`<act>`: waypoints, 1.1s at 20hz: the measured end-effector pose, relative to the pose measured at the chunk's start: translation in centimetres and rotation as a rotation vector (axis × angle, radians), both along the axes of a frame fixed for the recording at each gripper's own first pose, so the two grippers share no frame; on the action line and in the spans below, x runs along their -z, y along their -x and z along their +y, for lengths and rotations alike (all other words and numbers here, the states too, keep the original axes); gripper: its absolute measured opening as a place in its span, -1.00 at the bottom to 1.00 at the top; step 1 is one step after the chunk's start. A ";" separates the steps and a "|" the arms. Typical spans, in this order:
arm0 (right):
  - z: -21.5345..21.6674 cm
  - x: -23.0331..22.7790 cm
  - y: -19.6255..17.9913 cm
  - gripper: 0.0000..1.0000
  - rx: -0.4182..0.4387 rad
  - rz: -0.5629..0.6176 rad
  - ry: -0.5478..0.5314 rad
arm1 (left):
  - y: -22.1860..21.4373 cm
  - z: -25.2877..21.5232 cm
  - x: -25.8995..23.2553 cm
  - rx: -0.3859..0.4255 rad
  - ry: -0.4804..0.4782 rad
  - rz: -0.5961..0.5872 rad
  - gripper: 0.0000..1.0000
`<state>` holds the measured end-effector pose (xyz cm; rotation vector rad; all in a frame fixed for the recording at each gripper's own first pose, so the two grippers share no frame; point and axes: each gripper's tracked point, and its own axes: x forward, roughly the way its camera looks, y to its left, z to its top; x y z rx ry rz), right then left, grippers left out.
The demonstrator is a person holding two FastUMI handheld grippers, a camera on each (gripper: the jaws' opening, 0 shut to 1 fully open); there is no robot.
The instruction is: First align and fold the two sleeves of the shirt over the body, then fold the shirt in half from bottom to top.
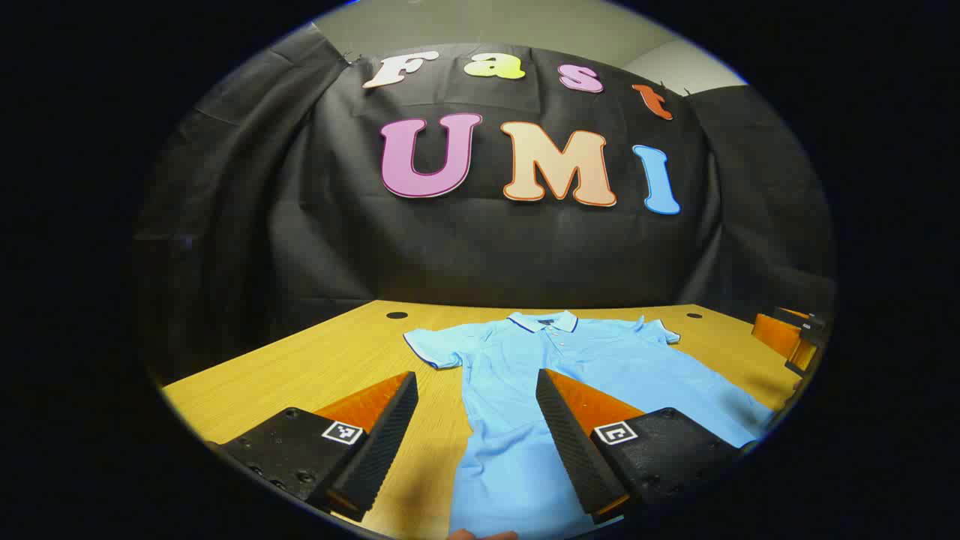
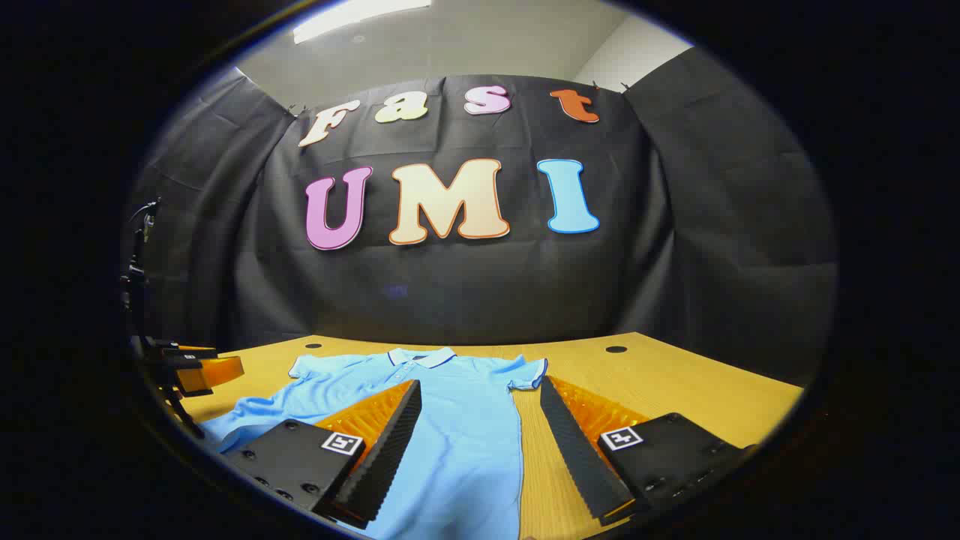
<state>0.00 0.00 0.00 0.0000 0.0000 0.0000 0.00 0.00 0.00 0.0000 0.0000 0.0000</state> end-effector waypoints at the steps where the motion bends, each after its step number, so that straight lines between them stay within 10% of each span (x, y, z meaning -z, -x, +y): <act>1: 0.0 -0.1 0.0 0.97 -0.001 0.002 -0.004 | 0.1 0.0 -0.1 -0.001 -0.002 0.001 0.91; 22: -0.2 -0.2 -2.6 0.94 -0.052 0.092 -0.011 | -0.6 0.5 1.3 -0.037 -0.031 0.061 0.91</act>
